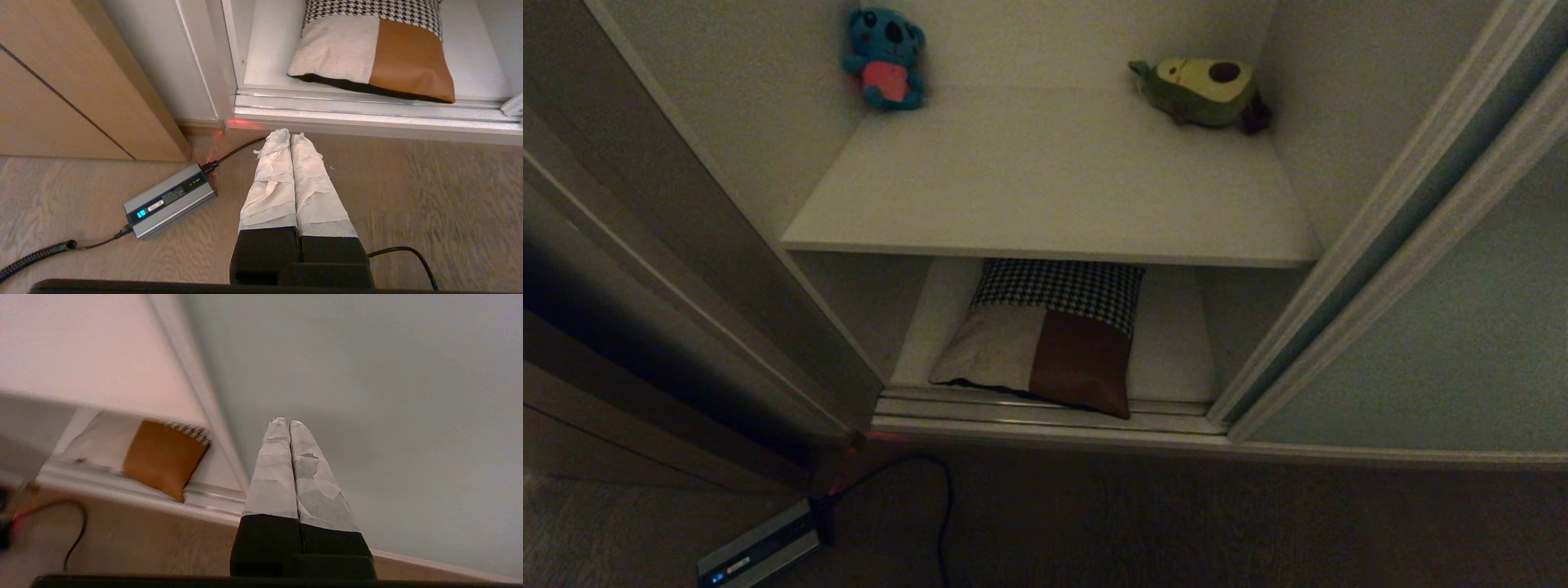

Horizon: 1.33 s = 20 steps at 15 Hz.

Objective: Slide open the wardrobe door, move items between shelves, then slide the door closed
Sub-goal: Close the door

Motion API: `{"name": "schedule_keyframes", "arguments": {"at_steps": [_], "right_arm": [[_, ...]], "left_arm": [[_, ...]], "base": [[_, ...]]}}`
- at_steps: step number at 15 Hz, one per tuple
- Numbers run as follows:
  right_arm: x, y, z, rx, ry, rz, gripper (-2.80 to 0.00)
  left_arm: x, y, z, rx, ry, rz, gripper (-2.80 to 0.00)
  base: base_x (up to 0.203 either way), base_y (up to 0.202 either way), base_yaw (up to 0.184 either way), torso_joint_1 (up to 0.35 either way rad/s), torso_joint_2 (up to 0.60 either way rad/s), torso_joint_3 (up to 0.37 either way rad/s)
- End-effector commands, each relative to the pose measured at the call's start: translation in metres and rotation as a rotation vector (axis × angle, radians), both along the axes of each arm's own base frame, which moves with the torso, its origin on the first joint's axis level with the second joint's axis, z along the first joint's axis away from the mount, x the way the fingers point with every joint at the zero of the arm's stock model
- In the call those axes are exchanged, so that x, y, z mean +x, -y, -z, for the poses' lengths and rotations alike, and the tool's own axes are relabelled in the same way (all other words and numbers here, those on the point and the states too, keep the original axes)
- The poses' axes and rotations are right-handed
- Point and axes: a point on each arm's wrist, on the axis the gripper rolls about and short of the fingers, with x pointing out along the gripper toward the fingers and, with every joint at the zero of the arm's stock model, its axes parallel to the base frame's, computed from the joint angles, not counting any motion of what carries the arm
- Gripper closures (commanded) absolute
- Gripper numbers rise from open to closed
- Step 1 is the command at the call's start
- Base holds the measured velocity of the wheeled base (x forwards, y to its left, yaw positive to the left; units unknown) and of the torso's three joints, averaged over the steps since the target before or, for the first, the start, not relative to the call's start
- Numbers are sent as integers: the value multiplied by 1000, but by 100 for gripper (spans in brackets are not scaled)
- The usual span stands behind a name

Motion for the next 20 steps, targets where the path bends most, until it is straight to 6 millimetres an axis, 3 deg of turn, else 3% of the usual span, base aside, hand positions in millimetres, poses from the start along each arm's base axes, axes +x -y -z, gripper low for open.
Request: {"name": "schedule_keyframes", "arguments": {"at_steps": [1, 5, 10, 20], "right_arm": [[-17, -11, -2, -18, 33, -25, 0], [-46, -29, 10, -31, 44, -79, 0], [-65, -47, 33, -22, -23, -210, 0], [-68, -57, 46, -31, -74, 1, 0]], "left_arm": [[0, 0, 0, 0, -1, 0, 0], [0, 0, 0, 0, 0, 0, 0], [0, 0, 0, 0, 0, 0, 0], [0, 0, 0, 0, -1, 0, 0]], "base": [[0, 0, 0, 0, 0, 0], [0, 0, 0, 0, 0, 0], [0, 0, 0, 0, 0, 0], [0, 0, 0, 0, 0, 0]]}}
